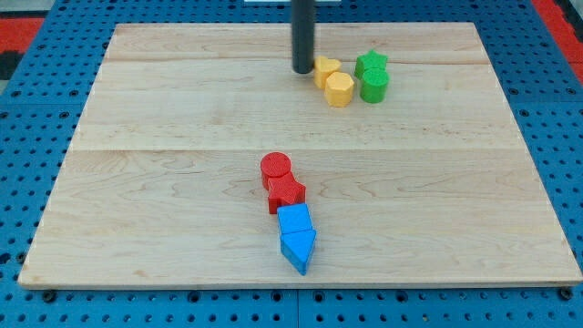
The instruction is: Nudge yellow hexagon right a bit
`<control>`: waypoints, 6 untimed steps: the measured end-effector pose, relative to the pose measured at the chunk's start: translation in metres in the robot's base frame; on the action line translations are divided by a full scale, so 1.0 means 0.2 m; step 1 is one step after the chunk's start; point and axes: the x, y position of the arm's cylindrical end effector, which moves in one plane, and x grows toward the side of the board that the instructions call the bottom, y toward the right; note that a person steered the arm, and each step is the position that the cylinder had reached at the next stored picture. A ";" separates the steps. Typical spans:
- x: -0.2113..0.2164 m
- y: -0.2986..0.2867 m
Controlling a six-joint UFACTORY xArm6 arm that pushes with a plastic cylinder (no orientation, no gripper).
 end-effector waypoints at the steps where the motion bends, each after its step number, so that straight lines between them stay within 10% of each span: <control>1: 0.01 0.08; 3: 0.24 -0.51; 6: 0.32 0.11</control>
